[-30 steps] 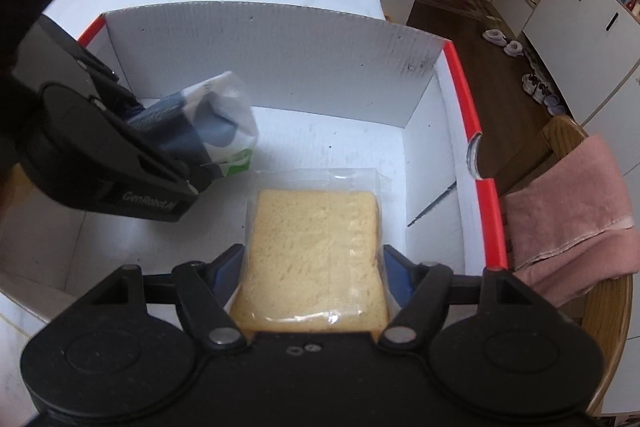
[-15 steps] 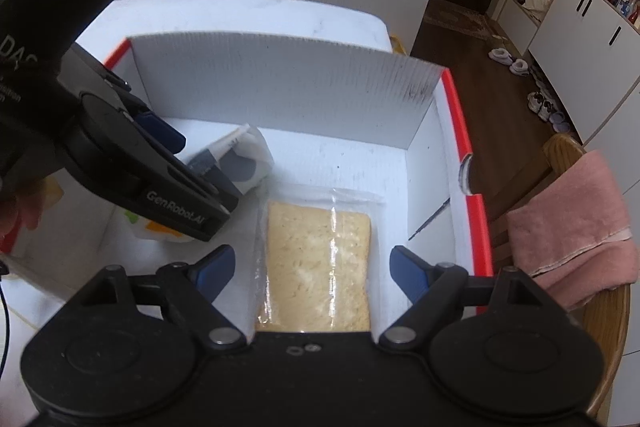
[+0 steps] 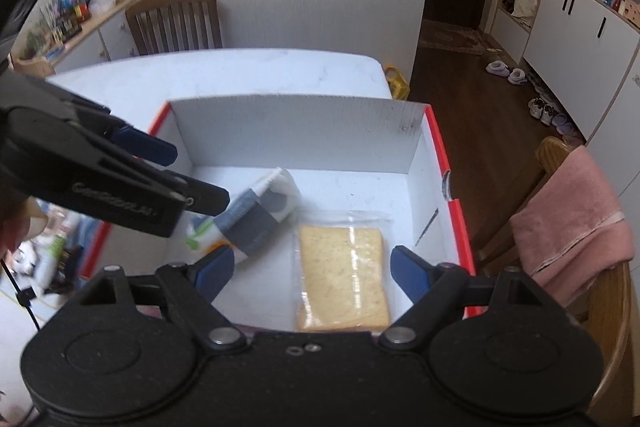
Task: Organize objects
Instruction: 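Open both tools to release the tissue pack and bread in the box, then withdraw both tools from the box back over the table items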
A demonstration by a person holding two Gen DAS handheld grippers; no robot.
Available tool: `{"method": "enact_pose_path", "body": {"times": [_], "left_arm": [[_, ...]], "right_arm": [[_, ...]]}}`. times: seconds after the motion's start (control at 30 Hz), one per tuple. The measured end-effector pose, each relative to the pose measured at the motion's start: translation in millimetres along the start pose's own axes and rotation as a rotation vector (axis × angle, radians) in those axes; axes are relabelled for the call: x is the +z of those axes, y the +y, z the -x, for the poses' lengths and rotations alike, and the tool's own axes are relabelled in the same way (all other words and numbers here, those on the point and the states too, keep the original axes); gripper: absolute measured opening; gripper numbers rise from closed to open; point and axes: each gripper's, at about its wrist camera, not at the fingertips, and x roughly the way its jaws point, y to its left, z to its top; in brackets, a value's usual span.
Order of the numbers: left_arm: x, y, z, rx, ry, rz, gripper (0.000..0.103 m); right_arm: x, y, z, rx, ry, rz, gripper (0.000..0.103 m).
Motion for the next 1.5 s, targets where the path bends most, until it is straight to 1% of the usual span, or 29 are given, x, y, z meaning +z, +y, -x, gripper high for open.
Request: {"method": "enact_pose_path", "body": {"times": [0.13, 0.27, 0.33, 0.43, 0.53, 0.6, 0.77, 0.83, 0.93, 1.03, 1.13, 1.2, 1.27, 1.37, 1.5], "left_arm": [[-12.4, 4.3, 24.8, 0.003, -0.05, 0.008, 0.066], [-25.2, 12.7, 49.0, -0.011, -0.084, 0.028, 0.066], [-33.1, 16.5, 60.2, -0.004, -0.098, 0.02, 0.066], [-46.4, 24.6, 75.6, 0.002, -0.113, 0.013, 0.066], [-57.8, 36.1, 87.8, 0.003, -0.112, 0.035, 0.071], [-66.4, 44.2, 95.9, 0.003, -0.125, 0.043, 0.071], [-89.4, 62.2, 113.5, 0.017, -0.14, 0.038, 0.074], [-99.3, 70.2, 121.4, 0.017, -0.149, 0.037, 0.074], [-112.4, 80.7, 131.1, 0.026, -0.163, 0.034, 0.083], [-124.8, 92.7, 139.7, 0.017, -0.166, 0.044, 0.083], [-137.1, 104.7, 145.2, 0.006, -0.161, 0.059, 0.084], [-146.0, 113.3, 150.0, 0.009, -0.165, 0.06, 0.088], [-155.8, 122.5, 154.5, 0.01, -0.171, 0.061, 0.096], [-171.4, 136.6, 160.2, 0.035, -0.186, 0.06, 0.1], [-193.2, 157.7, 165.5, 0.084, -0.191, 0.064, 0.101]], "right_arm": [[-3.9, 11.0, 16.5, 0.018, -0.033, -0.014, 0.085], [-7.5, 23.4, 29.0, 0.024, -0.056, -0.026, 0.085], [-8.9, 30.2, 35.0, 0.025, -0.07, -0.032, 0.086], [-10.0, 40.6, 42.5, 0.03, -0.085, -0.041, 0.087], [-11.1, 53.1, 47.4, 0.032, -0.093, -0.05, 0.088], [-11.5, 63.5, 49.0, 0.031, -0.096, -0.05, 0.089], [-13.5, 92.6, 50.8, 0.038, -0.094, -0.056, 0.092], [-14.3, 104.4, 51.1, 0.037, -0.096, -0.054, 0.096], [-17.2, 122.3, 53.6, 0.051, -0.101, -0.066, 0.1], [-20.8, 140.1, 56.7, 0.061, -0.112, -0.074, 0.103], [-24.2, 156.1, 58.4, 0.078, -0.117, -0.084, 0.103], [-26.7, 166.7, 58.7, 0.079, -0.118, -0.088, 0.103], [-29.0, 175.9, 58.7, 0.081, -0.115, -0.092, 0.103], [-32.2, 189.6, 58.4, 0.085, -0.107, -0.095, 0.103], [-37.3, 207.1, 57.7, 0.082, -0.094, -0.098, 0.103]]}}
